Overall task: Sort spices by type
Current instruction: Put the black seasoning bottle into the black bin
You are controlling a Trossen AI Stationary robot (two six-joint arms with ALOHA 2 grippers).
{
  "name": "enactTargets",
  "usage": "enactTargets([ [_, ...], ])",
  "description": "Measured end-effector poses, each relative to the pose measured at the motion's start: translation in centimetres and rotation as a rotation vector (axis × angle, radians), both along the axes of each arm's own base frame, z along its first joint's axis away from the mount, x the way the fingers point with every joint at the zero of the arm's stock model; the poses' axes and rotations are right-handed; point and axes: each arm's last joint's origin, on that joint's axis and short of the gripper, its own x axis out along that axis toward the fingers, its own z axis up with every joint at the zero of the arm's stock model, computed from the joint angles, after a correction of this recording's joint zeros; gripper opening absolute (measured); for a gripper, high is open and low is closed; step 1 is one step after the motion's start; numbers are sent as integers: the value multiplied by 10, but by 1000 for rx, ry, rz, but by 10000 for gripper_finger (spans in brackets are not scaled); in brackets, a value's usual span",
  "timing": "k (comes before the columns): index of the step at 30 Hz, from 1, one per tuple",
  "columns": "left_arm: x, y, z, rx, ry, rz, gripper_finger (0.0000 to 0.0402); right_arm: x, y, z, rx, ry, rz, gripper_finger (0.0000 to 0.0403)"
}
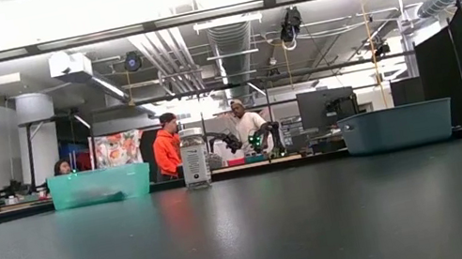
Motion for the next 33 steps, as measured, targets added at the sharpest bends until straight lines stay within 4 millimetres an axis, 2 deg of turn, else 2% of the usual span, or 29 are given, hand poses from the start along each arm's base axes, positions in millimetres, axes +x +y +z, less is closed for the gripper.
enactTargets([
  [8,-18,2,4,-48,2,-141,191,16,-2,-18,35,-33,-36,358],
  [13,-25,-3,-15,-8,-29,-181,191,23,-1,-28,51,-53,-46,358],
  [19,-27,-15,-36,-84,-41,-201,191,27,-4,-27,63,-70,-59,358],
  [25,-30,-31,-40,-131,-95,-300,191,31,-5,-22,59,-77,-61,358],
  [29,-31,-36,-43,-161,-75,-317,191,33,-6,-19,66,-82,-60,358],
  [33,-31,-36,-55,-155,-63,-303,191,34,-7,-19,71,-81,-49,358],
])
